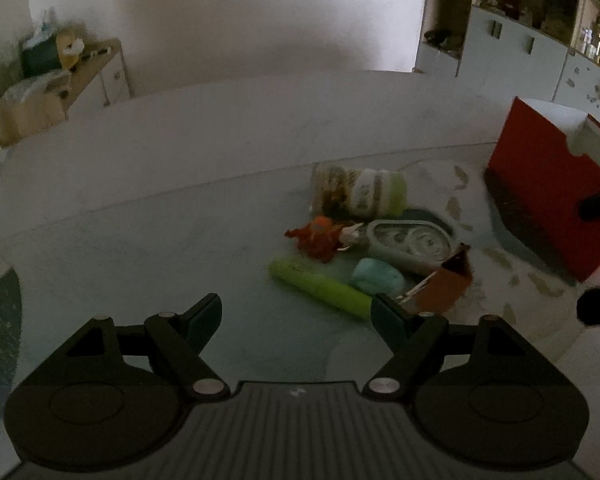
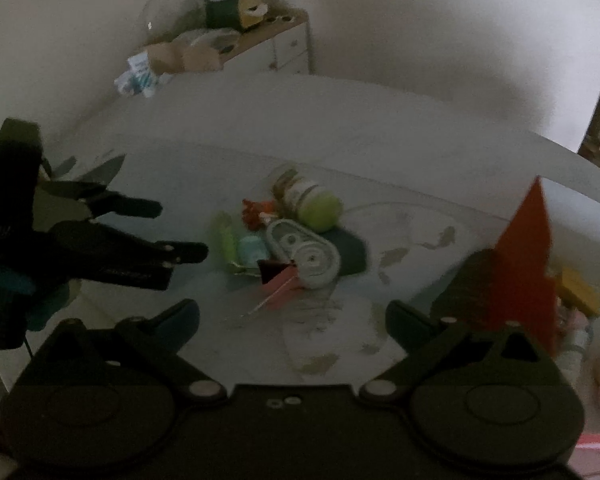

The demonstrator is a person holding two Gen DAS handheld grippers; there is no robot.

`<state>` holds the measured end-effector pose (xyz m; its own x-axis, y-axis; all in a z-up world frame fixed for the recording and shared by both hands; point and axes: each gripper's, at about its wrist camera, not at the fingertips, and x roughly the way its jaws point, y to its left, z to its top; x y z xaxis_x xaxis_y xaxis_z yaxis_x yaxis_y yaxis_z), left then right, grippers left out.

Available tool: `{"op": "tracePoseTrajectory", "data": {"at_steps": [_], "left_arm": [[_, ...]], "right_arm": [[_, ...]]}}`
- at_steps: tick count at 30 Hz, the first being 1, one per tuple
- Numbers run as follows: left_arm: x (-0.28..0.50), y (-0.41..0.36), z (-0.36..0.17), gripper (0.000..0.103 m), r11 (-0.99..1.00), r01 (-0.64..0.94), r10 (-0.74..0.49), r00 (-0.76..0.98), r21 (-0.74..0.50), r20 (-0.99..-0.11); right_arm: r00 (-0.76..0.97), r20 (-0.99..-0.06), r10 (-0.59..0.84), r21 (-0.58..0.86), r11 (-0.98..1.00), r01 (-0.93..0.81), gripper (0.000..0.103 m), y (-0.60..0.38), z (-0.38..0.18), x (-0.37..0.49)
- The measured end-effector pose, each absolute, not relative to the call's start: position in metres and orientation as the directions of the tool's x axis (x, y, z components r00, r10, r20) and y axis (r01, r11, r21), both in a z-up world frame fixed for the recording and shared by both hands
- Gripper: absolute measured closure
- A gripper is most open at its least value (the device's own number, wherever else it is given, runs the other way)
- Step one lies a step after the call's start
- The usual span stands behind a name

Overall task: Organize rigid objects
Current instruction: 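Grasp the green highlighter with the left tool while the right tool grasps the red binder clip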

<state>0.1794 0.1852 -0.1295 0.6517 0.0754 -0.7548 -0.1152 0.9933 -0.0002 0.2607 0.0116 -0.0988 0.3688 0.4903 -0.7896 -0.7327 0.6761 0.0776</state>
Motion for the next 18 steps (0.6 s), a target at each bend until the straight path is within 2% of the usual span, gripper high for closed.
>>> {"op": "tracePoseTrajectory", "data": {"at_steps": [5, 12, 18], "left_arm": [[0.187, 0.194, -0.136, 0.021, 0.995, -0.093, 0.048, 0.645, -0.017, -0.762], [0.194, 0.192, -0.148, 0.021, 0.999, 0.039, -0.047, 0.626, -0.029, -0.779], [0.2, 0.197, -0.154, 0.021, 0.995, 0.093, -0.083, 0.624, -0.031, -0.777]], "right_arm": [[0.341, -0.809, 0.479, 0.063, 0.648, -0.759, 0.005, 0.031, -0.109, 0.264], [0.293, -0.839, 0.458, 0.047, 0.599, -0.8, 0.007, 0.051, -0.128, 0.264], [0.278, -0.852, 0.444, 0.033, 0.576, -0.817, 0.011, 0.062, -0.139, 0.27]]}}
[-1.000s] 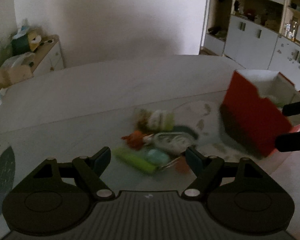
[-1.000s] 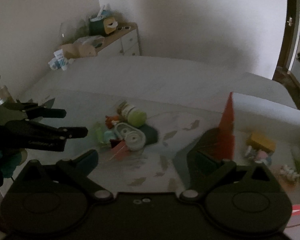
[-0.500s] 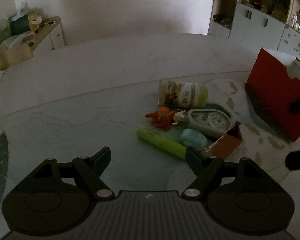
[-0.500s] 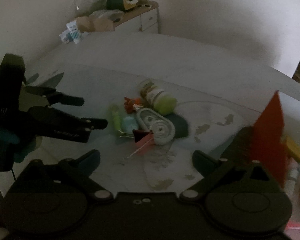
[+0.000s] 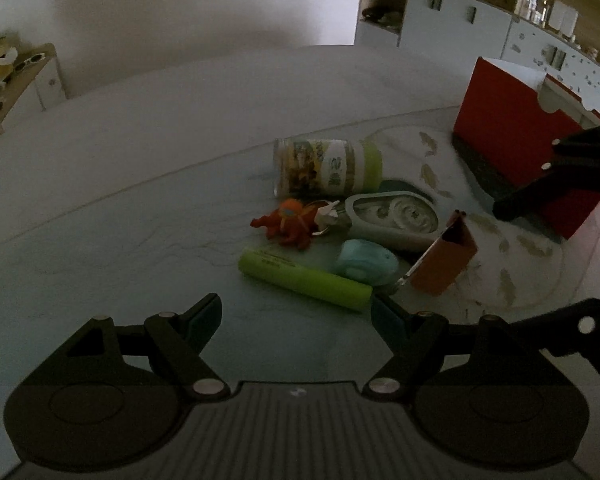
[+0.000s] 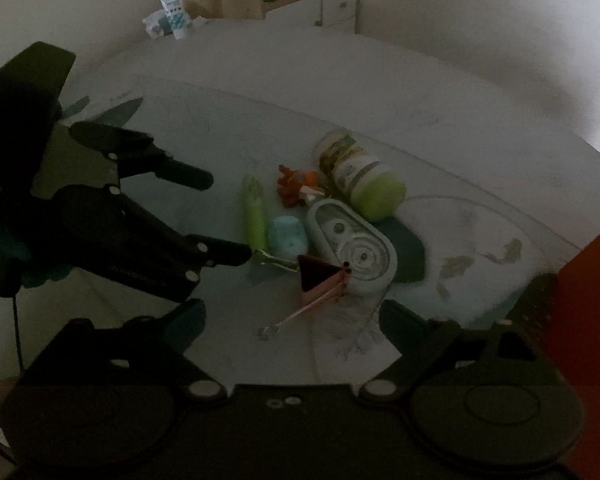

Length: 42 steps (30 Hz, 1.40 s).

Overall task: Organize rigid objects
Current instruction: 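Grasp the green highlighter with the left tool while the right tool grasps the red binder clip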

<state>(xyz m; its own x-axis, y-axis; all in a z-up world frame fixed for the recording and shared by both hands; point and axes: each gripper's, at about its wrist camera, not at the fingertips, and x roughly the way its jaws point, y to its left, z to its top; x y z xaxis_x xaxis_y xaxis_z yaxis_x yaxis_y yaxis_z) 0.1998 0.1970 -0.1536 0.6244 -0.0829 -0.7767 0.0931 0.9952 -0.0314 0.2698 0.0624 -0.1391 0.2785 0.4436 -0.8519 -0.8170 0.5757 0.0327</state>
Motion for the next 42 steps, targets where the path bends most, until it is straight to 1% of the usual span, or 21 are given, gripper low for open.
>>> {"op": "tracePoseTrajectory", "data": {"at_steps": [3, 5, 13, 17, 19, 23, 26, 30, 32, 42], "left_arm": [[0.201, 0.2, -0.156, 0.021, 0.992, 0.127, -0.1, 0.629, -0.024, -0.771], [0.202, 0.198, -0.156, 0.021, 0.987, 0.16, -0.108, 0.635, -0.007, -0.765], [0.21, 0.192, -0.163, 0.021, 0.973, 0.23, -0.128, 0.626, 0.026, -0.769], [0.212, 0.19, -0.164, 0.021, 0.973, 0.228, -0.135, 0.635, 0.018, -0.76], [0.211, 0.191, -0.165, 0.021, 0.974, 0.224, -0.133, 0.643, 0.02, -0.754], [0.209, 0.19, -0.166, 0.021, 0.98, 0.198, -0.122, 0.656, 0.014, -0.745], [0.208, 0.189, -0.167, 0.021, 0.984, 0.179, -0.111, 0.661, 0.012, -0.742], [0.209, 0.186, -0.168, 0.021, 0.989, 0.15, -0.093, 0.666, 0.011, -0.74], [0.207, 0.185, -0.168, 0.021, 0.99, 0.141, -0.085, 0.669, 0.014, -0.738], [0.195, 0.179, -0.165, 0.021, 0.996, 0.088, -0.046, 0.675, 0.019, -0.737]], "right_arm": [[0.274, -0.856, 0.437, 0.039, 0.584, -0.811, 0.017, 0.066, -0.143, 0.278], [0.272, -0.86, 0.432, 0.043, 0.592, -0.805, 0.018, 0.068, -0.145, 0.282], [0.257, -0.884, 0.391, 0.044, 0.616, -0.786, 0.034, 0.076, -0.161, 0.294], [0.262, -0.889, 0.377, 0.035, 0.625, -0.78, 0.04, 0.079, -0.167, 0.296], [0.257, -0.891, 0.375, 0.04, 0.629, -0.777, 0.049, 0.079, -0.17, 0.297], [0.269, -0.89, 0.368, 0.032, 0.64, -0.768, 0.052, 0.078, -0.172, 0.297], [0.279, -0.888, 0.365, 0.021, 0.64, -0.768, 0.057, 0.081, -0.172, 0.298], [0.289, -0.886, 0.362, 0.01, 0.638, -0.77, 0.065, 0.083, -0.172, 0.296], [0.295, -0.884, 0.362, 0.001, 0.634, -0.773, 0.072, 0.085, -0.174, 0.293], [0.322, -0.873, 0.366, -0.023, 0.629, -0.777, 0.073, 0.076, -0.17, 0.287]]}}
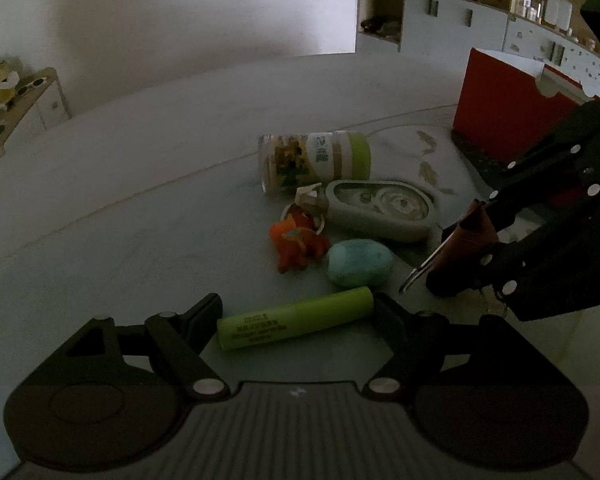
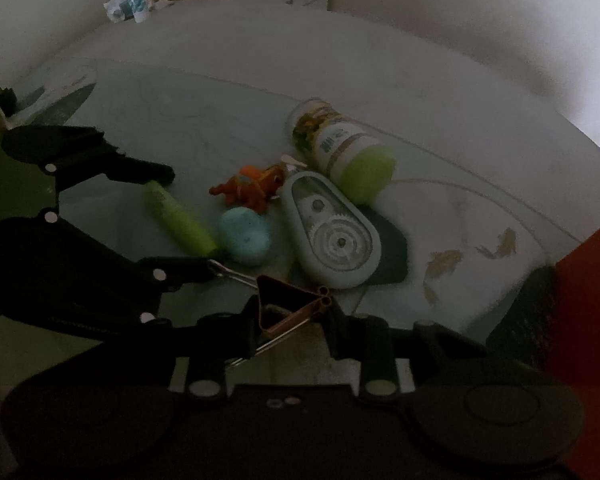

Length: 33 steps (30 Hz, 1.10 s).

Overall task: Organize rigid objects
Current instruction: 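Grasp the green highlighter with the left tool while the right tool grasps the red binder clip, then carry the highlighter and binder clip in both tools over the red box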

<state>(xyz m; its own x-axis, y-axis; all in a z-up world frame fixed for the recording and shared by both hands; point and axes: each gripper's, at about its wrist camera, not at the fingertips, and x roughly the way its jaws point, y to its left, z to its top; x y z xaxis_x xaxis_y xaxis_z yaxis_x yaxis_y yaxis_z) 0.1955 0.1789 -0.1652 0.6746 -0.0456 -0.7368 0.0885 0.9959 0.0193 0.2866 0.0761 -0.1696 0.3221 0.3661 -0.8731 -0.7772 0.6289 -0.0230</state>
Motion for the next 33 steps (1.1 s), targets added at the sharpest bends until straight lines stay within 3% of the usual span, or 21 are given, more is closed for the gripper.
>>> {"op": "tracePoseTrajectory", "data": {"at_steps": [16, 33], "left_arm": [[0.169, 0.155, -0.11, 0.021, 0.999, 0.003, -0.037, 0.702, -0.049, -0.712], [0.182, 0.075, -0.046, 0.021, 0.997, 0.037, -0.077, 0.73, -0.073, -0.679]], "right_arm": [[0.355, -0.828, 0.433, 0.02, 0.657, -0.754, 0.073, 0.028, -0.116, 0.265], [0.436, -0.776, 0.455, 0.043, 0.729, -0.683, 0.073, -0.066, -0.059, 0.271]]}}
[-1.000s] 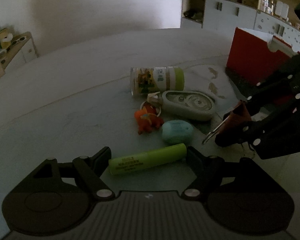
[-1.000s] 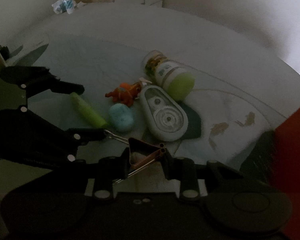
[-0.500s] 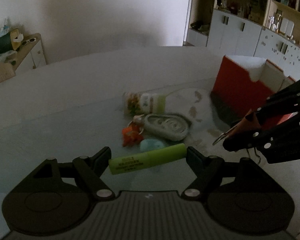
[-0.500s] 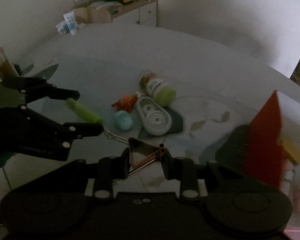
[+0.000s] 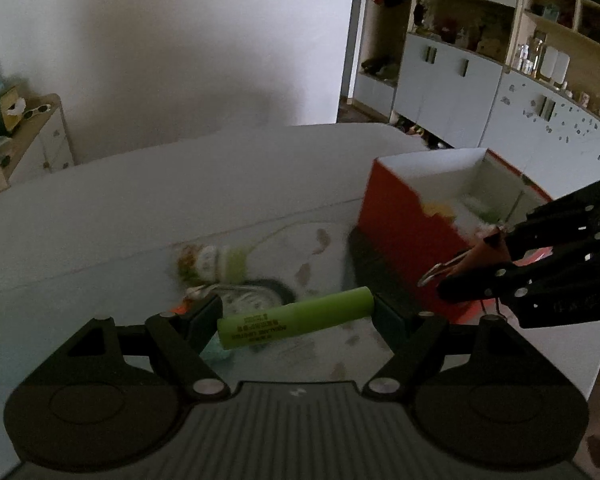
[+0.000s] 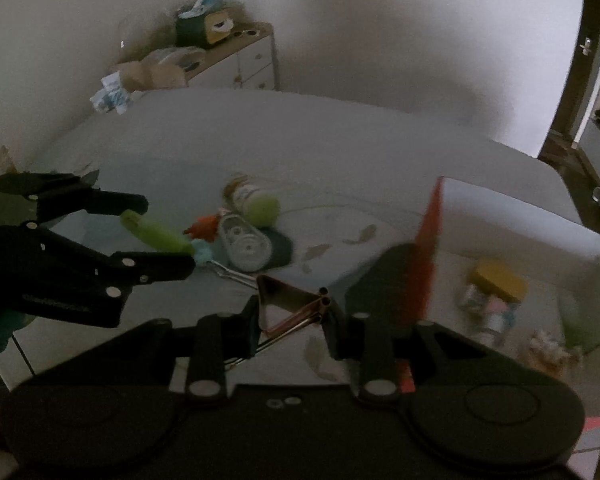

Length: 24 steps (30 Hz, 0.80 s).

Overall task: Organize rigid objects
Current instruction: 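Carry the highlighter and binder clip in both tools over the red box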

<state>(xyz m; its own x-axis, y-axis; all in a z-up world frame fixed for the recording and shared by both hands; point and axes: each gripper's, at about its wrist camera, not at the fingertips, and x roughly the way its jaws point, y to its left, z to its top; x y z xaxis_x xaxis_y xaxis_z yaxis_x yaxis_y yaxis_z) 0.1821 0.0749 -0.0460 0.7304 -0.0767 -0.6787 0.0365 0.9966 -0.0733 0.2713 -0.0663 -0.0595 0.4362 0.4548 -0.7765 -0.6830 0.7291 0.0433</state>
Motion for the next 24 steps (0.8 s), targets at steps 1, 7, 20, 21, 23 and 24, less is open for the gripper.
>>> {"op": "tracePoseTrajectory", "data": {"at_steps": [1, 7, 20, 21, 23, 24], "left_arm": [[0.184, 0.07, -0.044, 0.021, 0.996, 0.038, -0.08, 0.731, -0.076, -0.678], [0.2, 0.032, -0.032, 0.021, 0.996, 0.059, -0.092, 0.739, -0.071, -0.668], [0.251, -0.049, -0.029, 0.021, 0.995, 0.089, -0.103, 0.738, -0.055, -0.667], [0.255, -0.055, -0.029, 0.021, 0.995, 0.09, -0.101, 0.737, -0.052, -0.668], [0.263, -0.066, -0.029, 0.021, 0.995, 0.092, -0.1, 0.736, -0.047, -0.669], [0.268, -0.072, -0.029, 0.021, 0.995, 0.095, -0.1, 0.735, -0.044, -0.671]], "right_arm": [[0.441, -0.773, 0.455, 0.044, 0.733, -0.679, 0.073, -0.072, -0.057, 0.273], [0.464, -0.762, 0.453, 0.039, 0.747, -0.664, 0.073, -0.114, -0.047, 0.285], [0.474, -0.762, 0.441, 0.038, 0.761, -0.647, 0.073, -0.186, -0.046, 0.323], [0.474, -0.763, 0.44, 0.037, 0.761, -0.647, 0.073, -0.19, -0.047, 0.325], [0.475, -0.764, 0.438, 0.037, 0.763, -0.645, 0.073, -0.2, -0.048, 0.331], [0.475, -0.764, 0.436, 0.036, 0.764, -0.644, 0.073, -0.205, -0.048, 0.334]]}}
